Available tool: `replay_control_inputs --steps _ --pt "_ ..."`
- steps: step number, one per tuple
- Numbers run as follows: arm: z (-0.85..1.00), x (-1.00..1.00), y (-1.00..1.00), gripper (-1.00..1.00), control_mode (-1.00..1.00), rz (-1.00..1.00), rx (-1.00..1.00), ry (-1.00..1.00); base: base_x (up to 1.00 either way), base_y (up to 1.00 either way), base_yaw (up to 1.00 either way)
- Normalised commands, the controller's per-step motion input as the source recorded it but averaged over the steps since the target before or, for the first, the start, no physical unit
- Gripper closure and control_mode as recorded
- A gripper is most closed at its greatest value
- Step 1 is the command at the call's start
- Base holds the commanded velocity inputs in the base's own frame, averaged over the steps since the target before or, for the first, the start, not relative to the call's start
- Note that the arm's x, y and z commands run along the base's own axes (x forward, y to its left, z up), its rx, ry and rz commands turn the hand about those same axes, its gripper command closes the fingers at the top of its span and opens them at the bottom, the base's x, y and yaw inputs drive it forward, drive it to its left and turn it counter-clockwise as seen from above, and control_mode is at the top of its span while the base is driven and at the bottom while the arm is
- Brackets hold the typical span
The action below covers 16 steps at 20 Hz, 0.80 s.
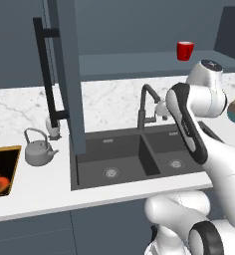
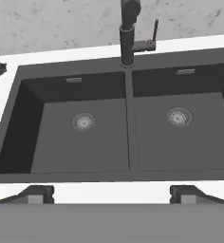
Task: Pick the kettle from the counter and place it on the tray. Then pick the mug from the cabinet and place it on the tray. Then close the cabinet doors.
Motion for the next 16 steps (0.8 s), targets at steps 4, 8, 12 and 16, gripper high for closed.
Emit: replay_control_inputs --steps 4,8,12,16 --pt "0.08 -0.24 -0.54 -1.00 -1.00 -0.08 0.15 -0.51 0.00 0.00 0.00" --pt "0.38 -0.08 -0.47 -1.00 -1.00 -0.06 0.12 -0.47 0.00 0.00 0.00" --pt "0.62 -0.01 -0.39 -1.00 -1.00 -0.07 0.06 -0.42 0.00 0.00 0.00" --pt "0.69 0.01 -0.26 -1.00 -1.00 -0.13 0.02 -0.37 0.00 0.00 0.00"
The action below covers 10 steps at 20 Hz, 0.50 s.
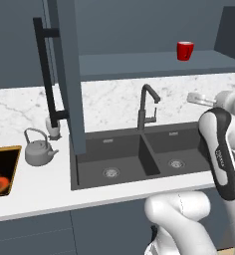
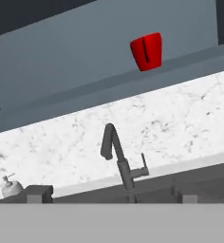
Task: Pick the kettle from the counter and place it on the tray. Then pick the mug from the cabinet and place it on the tray. Then close the cabinet doors.
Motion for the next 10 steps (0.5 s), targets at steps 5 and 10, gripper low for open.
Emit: replay_control_inputs --steps 5,10 --pt "0.56 0.08 -0.10 -1.00 -1.00 -0.15 0.01 -0.31 0.00 0.00 0.00" --pt "0.28 0.01 0.06 -1.00 -1.00 -0.12 0.01 -0.17 0.00 0.00 0.00"
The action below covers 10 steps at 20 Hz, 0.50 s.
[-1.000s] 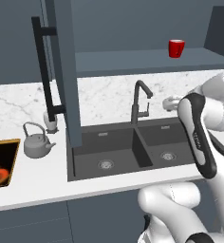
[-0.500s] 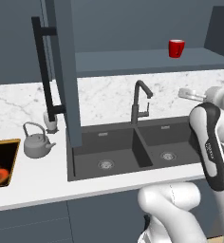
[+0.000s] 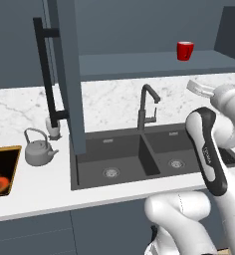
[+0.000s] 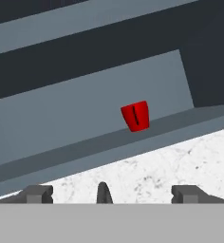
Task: Pick the kettle from the counter and place it on the tray. Then pick the mug from the cabinet and place it on the tray. Then close the cabinet doors.
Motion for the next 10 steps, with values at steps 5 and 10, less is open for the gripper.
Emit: replay_control_inputs --steps 5,10 --pt "0.00 0.01 -0.03 -1.00 -1.00 0.00 0.00 0.00 0.00 0.00 0.00" --pt "0.20 0.00 -0.06 -1.00 -1.00 0.03 0.00 -0.07 0.00 0.00 0.00"
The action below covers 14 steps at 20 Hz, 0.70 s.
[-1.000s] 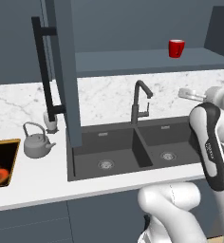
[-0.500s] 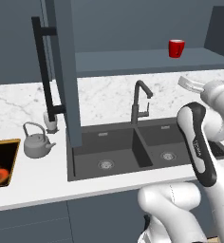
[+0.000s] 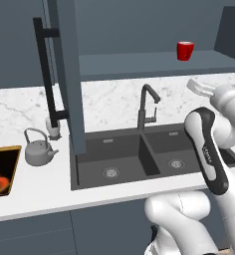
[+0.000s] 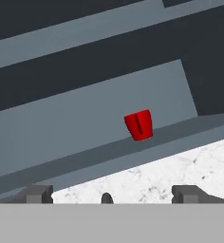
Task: Pick the kettle from the counter and place it on the tray. Then pick the mug from the cabinet and place it on the tray. Then close the cabinet doors.
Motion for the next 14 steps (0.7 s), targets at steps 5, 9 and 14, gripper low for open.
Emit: replay_control_inputs --steps 5,9,14 --pt "0.51 -0.08 0.02 -1.00 -1.00 0.03 0.00 -0.18 0.00 0.00 0.00" --pt "0.18 -0.02 0.12 -1.00 -1.00 0.00 -0.03 -0.07 0.00 0.00 0.00" --pt "0.00 0.04 0.00 -1.00 -1.00 0.00 0.00 0.01 0.00 0.00 0.00"
